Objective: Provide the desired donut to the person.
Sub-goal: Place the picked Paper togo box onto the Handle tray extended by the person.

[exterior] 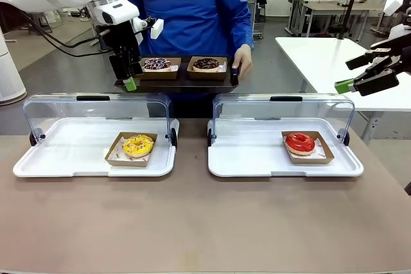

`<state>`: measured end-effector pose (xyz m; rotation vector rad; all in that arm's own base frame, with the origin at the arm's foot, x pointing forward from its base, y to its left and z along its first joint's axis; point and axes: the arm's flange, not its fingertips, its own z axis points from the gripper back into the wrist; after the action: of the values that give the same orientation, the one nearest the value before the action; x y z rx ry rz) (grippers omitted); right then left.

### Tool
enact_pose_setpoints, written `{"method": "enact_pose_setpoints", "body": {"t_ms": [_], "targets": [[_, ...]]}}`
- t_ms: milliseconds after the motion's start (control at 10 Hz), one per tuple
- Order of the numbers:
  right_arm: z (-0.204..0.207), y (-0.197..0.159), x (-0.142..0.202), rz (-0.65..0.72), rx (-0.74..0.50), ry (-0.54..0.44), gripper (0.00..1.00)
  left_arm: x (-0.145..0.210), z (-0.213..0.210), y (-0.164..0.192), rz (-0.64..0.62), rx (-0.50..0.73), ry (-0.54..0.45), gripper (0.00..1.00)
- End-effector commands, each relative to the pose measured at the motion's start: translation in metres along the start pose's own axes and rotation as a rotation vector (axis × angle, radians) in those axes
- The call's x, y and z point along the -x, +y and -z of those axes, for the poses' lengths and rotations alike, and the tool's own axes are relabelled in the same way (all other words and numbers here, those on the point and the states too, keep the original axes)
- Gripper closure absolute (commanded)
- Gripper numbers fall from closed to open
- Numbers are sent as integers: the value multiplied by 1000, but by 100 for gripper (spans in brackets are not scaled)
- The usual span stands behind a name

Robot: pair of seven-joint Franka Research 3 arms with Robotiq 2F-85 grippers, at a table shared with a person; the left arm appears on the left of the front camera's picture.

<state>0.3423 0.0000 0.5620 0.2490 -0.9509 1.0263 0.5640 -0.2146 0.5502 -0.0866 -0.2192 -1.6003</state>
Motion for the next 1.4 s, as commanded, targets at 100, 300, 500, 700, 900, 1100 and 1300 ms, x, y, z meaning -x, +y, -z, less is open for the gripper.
{"method": "enact_pose_setpoints", "body": {"t_ms": [100, 300, 500, 700, 900, 1100, 1300], "targets": [[1, 2, 1, 10, 6, 11, 0, 1, 1, 1, -1, -17, 13, 0], [1, 2, 1, 10, 6, 11, 0, 1, 1, 1, -1, -17, 13, 0], [1, 2, 1, 10, 6, 11, 0, 1, 1, 1, -1, -17, 13, 0], [1, 2, 1, 10, 6, 11, 0, 1, 1, 1, -1, -17, 13, 0], [1, 2, 1, 10, 6, 11, 0, 1, 1, 1, -1, -17, 13, 0], [1, 2, 1, 10, 6, 11, 0, 0, 0, 0, 0, -1, 1, 0], [1, 2, 1, 10, 6, 11, 0, 84, -48, -51, -178, 28, -92, 0]]}}
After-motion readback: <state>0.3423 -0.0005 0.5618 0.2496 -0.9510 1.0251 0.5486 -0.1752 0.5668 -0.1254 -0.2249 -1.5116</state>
